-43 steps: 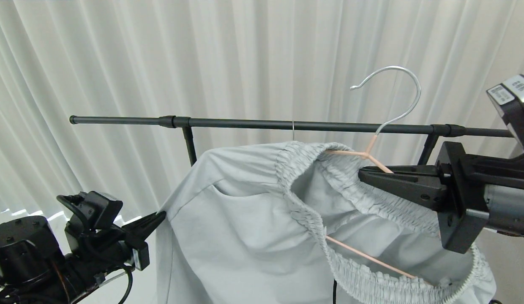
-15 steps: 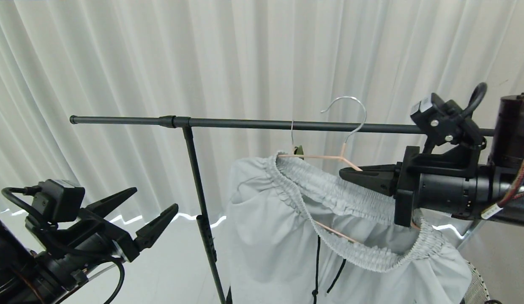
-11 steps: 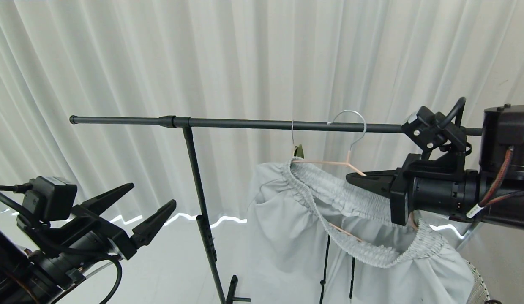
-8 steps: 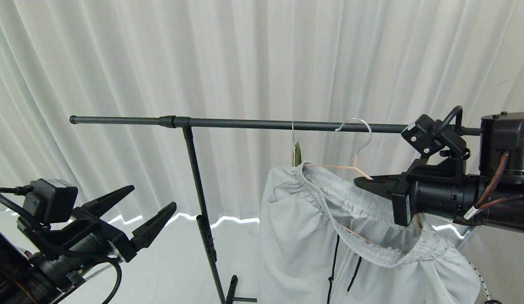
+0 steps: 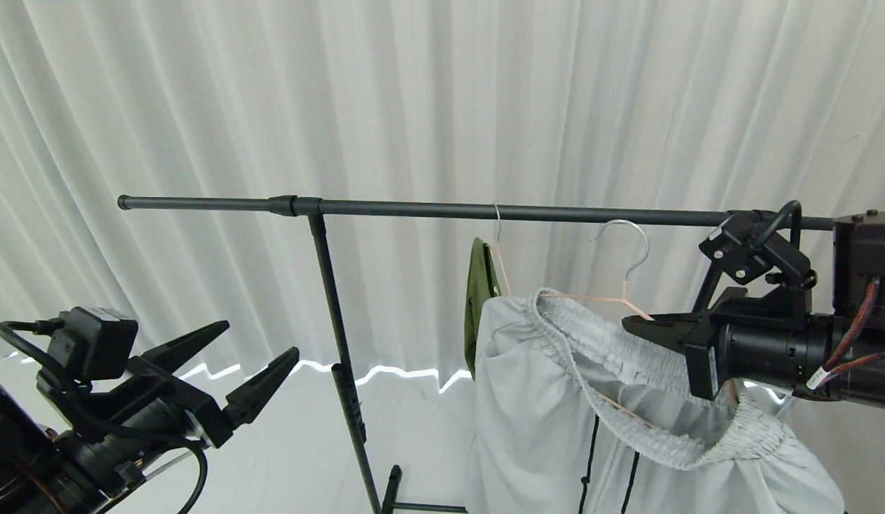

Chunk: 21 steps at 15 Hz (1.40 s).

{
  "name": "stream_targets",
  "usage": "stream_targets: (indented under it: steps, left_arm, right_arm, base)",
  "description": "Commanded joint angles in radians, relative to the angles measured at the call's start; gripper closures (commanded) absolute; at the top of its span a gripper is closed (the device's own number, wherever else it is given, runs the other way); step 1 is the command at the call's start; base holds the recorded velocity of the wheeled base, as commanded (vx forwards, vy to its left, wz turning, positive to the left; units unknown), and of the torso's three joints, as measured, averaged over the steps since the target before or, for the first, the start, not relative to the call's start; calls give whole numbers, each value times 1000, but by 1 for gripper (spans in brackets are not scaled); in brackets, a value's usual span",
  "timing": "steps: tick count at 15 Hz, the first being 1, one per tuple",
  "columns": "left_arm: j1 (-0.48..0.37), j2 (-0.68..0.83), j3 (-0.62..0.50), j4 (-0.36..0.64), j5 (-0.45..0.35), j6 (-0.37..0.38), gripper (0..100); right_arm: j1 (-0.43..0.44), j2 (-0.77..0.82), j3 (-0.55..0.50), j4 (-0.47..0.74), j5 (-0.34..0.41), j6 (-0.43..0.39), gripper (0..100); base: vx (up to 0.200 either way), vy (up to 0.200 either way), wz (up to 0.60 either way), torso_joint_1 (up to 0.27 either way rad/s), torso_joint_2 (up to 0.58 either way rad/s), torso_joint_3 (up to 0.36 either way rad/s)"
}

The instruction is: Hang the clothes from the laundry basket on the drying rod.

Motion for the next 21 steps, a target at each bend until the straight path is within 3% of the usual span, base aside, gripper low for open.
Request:
stream_targets:
  steps: [1, 6, 12, 21]
  left_arm:
    - [2, -13, 1, -1, 1, -1, 0]
    - [10, -22, 1, -1, 1, -18, 0]
    - [12, -24, 1, -1, 1, -18, 0]
    - [16, -39, 1, -1, 2, -18, 0]
  right_arm:
    - [1, -8, 0, 0, 1, -1, 100]
    - [1, -17, 10, 1, -1, -1, 100]
    - [1, -9, 10, 0, 1, -1, 100]
    - [-1, -8, 6, 0, -1, -1, 100]
  base:
    - [0, 0, 0, 0, 0, 0]
    - [0, 0, 0, 0, 0, 0]
    - [-200, 0, 0, 5, 4, 2]
    - [0, 0, 0, 0, 0, 0]
